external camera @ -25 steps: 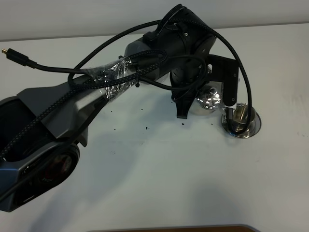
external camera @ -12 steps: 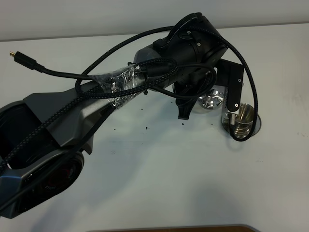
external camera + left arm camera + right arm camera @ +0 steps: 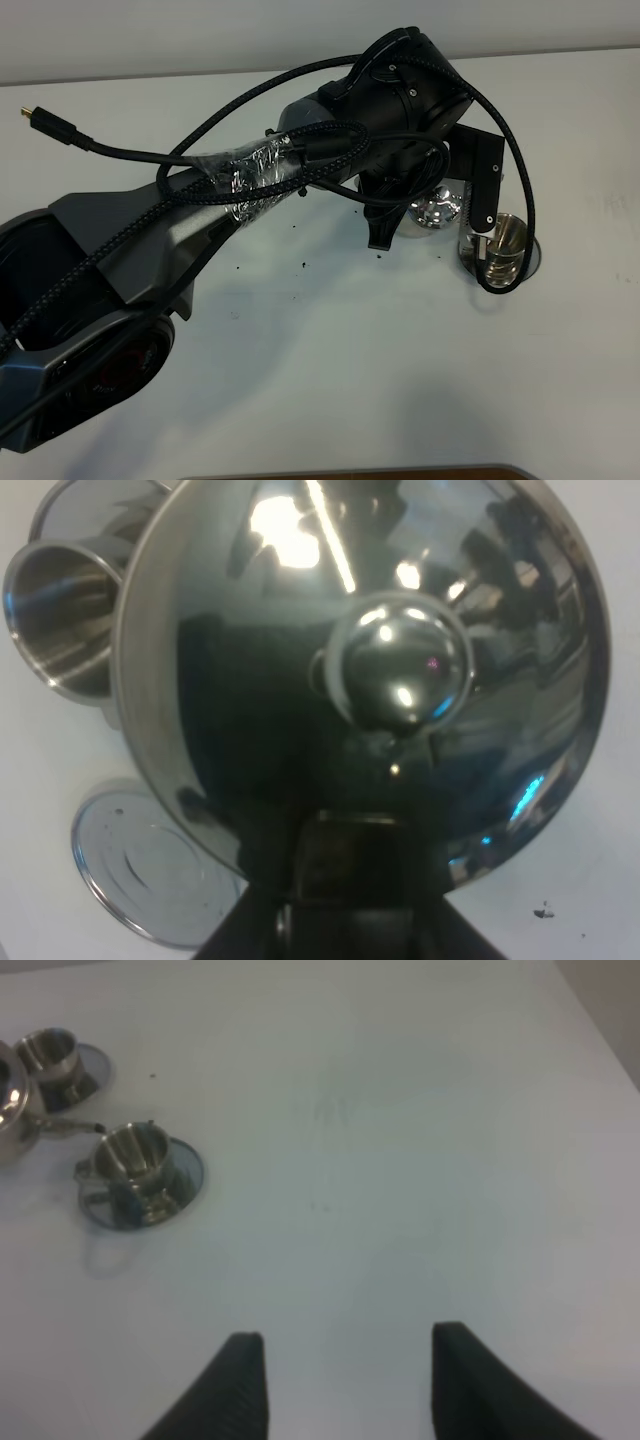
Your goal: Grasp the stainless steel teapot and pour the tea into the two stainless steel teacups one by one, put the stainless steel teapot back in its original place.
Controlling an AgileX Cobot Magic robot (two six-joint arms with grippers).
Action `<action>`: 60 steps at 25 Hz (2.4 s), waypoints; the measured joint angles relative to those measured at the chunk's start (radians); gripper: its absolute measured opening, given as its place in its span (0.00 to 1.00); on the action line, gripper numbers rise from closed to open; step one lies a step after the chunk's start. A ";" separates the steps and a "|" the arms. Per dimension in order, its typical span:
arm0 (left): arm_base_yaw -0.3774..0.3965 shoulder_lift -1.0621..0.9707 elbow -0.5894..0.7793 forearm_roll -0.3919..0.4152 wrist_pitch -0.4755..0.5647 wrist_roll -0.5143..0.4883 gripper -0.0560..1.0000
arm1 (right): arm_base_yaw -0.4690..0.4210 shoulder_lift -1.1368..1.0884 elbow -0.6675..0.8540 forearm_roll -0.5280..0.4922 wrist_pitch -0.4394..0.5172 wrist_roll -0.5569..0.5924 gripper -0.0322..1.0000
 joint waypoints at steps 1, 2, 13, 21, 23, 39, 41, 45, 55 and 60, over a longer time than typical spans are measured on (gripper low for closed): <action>0.000 0.000 0.000 0.000 0.000 0.001 0.30 | 0.000 0.000 0.000 0.000 0.000 0.000 0.40; 0.000 0.000 0.000 0.000 0.000 0.003 0.30 | 0.000 0.000 0.000 0.000 0.000 0.000 0.40; -0.013 0.000 0.000 0.052 -0.002 0.019 0.30 | 0.000 0.000 0.000 0.000 0.000 0.000 0.40; -0.015 0.000 0.000 0.052 -0.012 0.021 0.30 | 0.000 0.000 0.000 0.000 0.000 0.000 0.40; -0.015 0.000 0.000 0.052 -0.014 0.021 0.30 | 0.000 0.000 0.000 0.000 0.000 0.000 0.40; -0.023 0.001 0.000 0.057 -0.028 0.046 0.30 | 0.000 0.000 0.000 0.000 0.000 0.000 0.40; -0.027 0.008 0.000 0.065 -0.030 0.048 0.30 | 0.000 0.000 0.000 0.000 0.000 0.000 0.40; -0.030 0.028 0.001 0.076 -0.033 0.050 0.30 | 0.000 0.000 0.000 0.000 0.000 0.000 0.40; -0.038 0.031 0.006 0.131 -0.041 0.051 0.30 | 0.000 0.000 0.000 0.000 0.000 0.000 0.40; -0.039 0.031 0.007 0.152 -0.063 0.050 0.30 | 0.000 0.000 0.000 0.000 0.000 0.000 0.40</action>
